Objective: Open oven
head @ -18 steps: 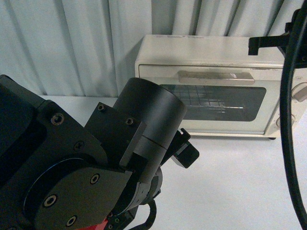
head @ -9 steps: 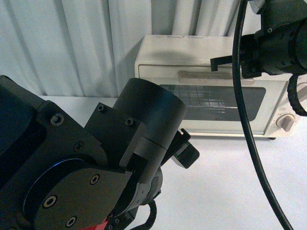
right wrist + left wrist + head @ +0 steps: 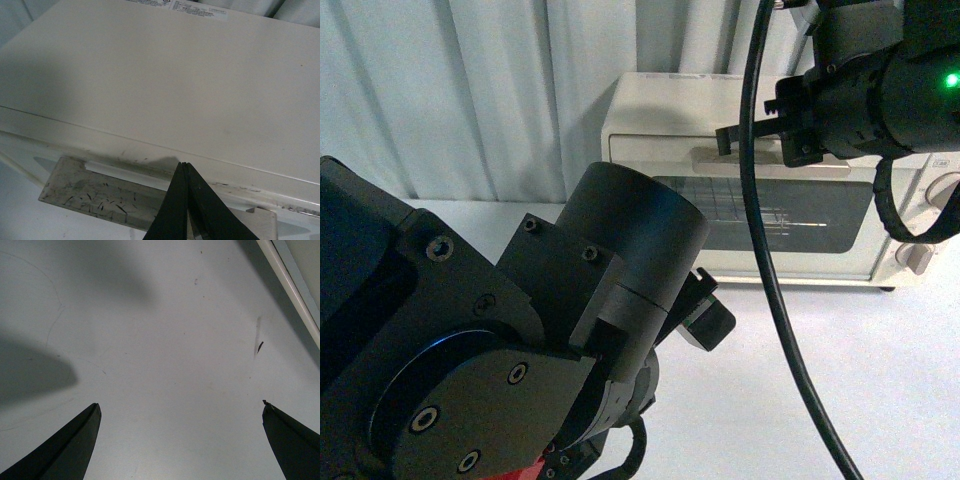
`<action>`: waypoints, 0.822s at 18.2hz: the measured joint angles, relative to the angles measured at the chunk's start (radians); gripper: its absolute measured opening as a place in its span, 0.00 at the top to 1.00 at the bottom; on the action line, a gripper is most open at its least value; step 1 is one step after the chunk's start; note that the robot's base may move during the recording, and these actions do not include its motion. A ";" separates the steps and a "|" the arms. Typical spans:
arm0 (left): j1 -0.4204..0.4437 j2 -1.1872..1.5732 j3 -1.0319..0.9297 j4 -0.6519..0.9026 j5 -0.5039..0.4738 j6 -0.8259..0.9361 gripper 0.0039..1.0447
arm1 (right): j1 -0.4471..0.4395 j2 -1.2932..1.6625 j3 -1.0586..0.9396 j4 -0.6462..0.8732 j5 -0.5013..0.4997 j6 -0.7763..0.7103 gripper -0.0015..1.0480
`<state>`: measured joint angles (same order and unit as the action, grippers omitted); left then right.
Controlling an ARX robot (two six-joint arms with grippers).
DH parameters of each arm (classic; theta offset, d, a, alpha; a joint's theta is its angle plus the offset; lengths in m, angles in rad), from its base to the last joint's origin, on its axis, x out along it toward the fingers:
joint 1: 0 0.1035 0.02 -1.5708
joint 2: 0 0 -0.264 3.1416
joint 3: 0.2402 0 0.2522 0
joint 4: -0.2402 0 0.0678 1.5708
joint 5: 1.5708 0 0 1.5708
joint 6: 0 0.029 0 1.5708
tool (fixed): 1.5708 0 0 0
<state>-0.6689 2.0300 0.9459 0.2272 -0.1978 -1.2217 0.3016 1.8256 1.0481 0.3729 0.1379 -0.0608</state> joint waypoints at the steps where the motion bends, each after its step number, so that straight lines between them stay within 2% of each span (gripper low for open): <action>1: 0.000 0.000 0.000 0.000 0.000 0.000 0.06 | -0.001 0.001 0.000 0.000 0.001 0.000 0.98; 15: 0.000 0.000 0.000 0.000 0.000 0.000 0.06 | -0.008 0.028 -0.030 0.048 0.004 -0.003 0.98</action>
<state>-0.6689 2.0300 0.9459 0.2272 -0.1978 -1.2217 0.2932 1.8538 1.0183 0.4206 0.1421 -0.0639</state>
